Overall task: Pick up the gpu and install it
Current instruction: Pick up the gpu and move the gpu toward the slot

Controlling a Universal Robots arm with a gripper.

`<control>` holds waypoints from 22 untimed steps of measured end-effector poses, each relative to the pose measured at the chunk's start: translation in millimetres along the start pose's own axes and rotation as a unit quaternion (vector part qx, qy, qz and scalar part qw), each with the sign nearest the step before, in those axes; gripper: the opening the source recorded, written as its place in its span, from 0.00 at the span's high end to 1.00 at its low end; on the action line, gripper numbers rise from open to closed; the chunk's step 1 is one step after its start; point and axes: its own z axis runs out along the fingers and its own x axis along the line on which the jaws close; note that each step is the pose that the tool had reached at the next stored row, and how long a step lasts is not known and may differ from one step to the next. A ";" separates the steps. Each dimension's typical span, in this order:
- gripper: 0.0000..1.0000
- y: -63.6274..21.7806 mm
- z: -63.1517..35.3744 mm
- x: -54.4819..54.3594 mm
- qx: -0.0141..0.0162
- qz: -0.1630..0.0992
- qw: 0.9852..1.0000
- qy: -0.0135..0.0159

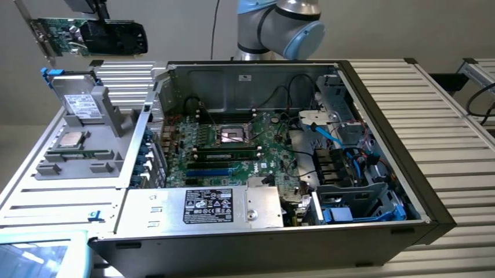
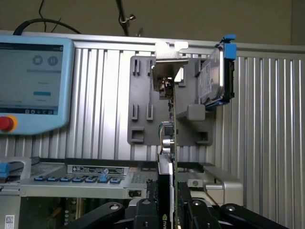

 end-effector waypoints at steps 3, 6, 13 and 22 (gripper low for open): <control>0.72 -8.1 -0.9 1.2 0.001 0.000 1.000 0.000; 0.72 -16.8 -1.6 2.2 0.002 -0.001 1.000 -0.001; 0.72 -45.4 -3.8 5.4 0.002 -0.002 1.000 -0.006; 0.72 -84.2 -6.8 7.7 0.002 -0.004 1.000 -0.009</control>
